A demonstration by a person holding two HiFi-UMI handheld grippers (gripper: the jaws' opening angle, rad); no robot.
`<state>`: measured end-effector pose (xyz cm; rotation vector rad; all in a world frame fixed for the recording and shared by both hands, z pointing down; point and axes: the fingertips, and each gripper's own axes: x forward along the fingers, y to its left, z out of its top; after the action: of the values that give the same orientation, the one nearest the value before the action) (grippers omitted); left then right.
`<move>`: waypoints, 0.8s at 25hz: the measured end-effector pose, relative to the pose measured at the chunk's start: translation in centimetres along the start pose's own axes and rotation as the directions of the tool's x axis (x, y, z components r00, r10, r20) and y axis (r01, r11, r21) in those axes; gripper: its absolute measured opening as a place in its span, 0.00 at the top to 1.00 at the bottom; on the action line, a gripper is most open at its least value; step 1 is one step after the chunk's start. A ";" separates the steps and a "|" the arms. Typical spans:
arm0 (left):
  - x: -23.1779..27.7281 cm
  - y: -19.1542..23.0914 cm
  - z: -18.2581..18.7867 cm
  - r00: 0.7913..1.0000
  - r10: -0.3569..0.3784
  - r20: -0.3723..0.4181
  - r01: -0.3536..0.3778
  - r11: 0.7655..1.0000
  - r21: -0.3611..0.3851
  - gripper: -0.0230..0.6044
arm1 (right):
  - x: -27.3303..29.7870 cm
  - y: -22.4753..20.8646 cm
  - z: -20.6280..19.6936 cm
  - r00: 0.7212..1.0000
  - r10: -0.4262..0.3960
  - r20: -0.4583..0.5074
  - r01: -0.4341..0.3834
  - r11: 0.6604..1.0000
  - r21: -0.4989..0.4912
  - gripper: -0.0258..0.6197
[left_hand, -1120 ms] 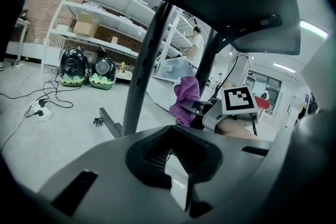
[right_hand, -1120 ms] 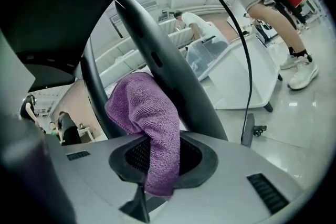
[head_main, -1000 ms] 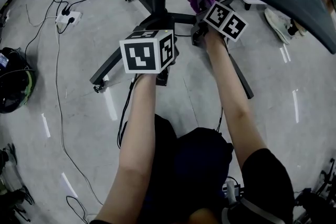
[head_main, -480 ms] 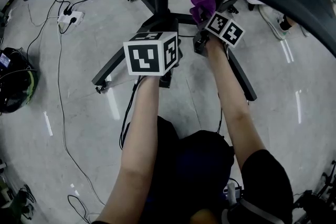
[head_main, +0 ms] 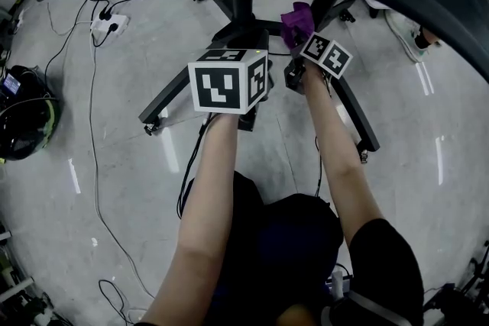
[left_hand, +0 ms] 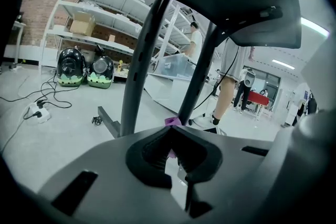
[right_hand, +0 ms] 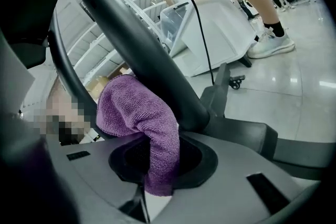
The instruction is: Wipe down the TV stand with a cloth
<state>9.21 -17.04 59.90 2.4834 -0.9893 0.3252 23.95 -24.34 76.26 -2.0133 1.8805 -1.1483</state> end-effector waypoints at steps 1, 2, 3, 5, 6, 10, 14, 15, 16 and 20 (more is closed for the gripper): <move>0.1 0.0 -0.1 1.000 0.000 -0.003 0.000 1.000 0.000 0.95 | 0.1 -0.4 -0.5 1.000 -0.007 -0.008 0.007 1.000 0.010 0.82; 0.1 0.0 -0.2 1.000 0.000 -0.005 0.000 1.000 0.001 0.95 | 0.3 -0.9 -0.9 1.000 -0.013 -0.017 0.014 1.000 0.018 0.82; 0.2 0.0 -0.2 1.000 -0.001 -0.008 0.001 1.000 0.004 0.95 | 0.4 -1.3 -1.3 0.999 -0.021 -0.025 0.021 1.000 0.022 0.82; 0.3 -0.1 -0.3 1.000 -0.003 -0.012 0.003 1.000 0.011 0.95 | 0.5 -2.0 -1.9 0.998 -0.039 -0.044 0.040 0.999 0.015 0.82; 0.3 -0.1 -0.3 1.000 -0.003 -0.012 0.003 1.000 0.015 0.95 | 0.5 -2.3 -2.1 0.998 -0.048 -0.051 0.049 0.999 0.009 0.82; 0.4 0.2 -0.3 1.000 0.006 -0.010 -0.005 1.000 0.018 0.95 | 0.6 -2.6 -2.6 0.997 -0.049 -0.063 0.049 0.999 0.007 0.82; 0.4 -0.1 -0.3 1.000 0.006 -0.010 -0.006 1.000 0.019 0.95 | 0.0 -1.8 -2.9 0.996 -0.026 -0.090 0.021 0.998 -0.059 0.82; 0.4 -0.3 -0.2 1.000 0.003 -0.009 -0.002 1.000 0.022 0.95 | -0.3 -1.4 -3.0 0.995 -0.019 -0.098 0.010 0.996 -0.090 0.82; 0.4 -0.5 -0.2 1.000 -0.002 -0.010 0.002 1.000 0.023 0.95 | -0.7 -1.0 -3.0 0.994 -0.010 -0.105 -0.003 0.993 -0.121 0.82; 0.4 -0.8 -0.1 1.000 -0.008 -0.011 0.008 1.000 0.020 0.95 | -2.7 0.7 -2.3 0.992 0.031 -0.119 -0.056 0.975 -0.214 0.82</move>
<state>10.02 -16.75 59.85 2.5005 -0.9756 0.3481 22.21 -21.17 76.37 -2.0412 2.1825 -1.1126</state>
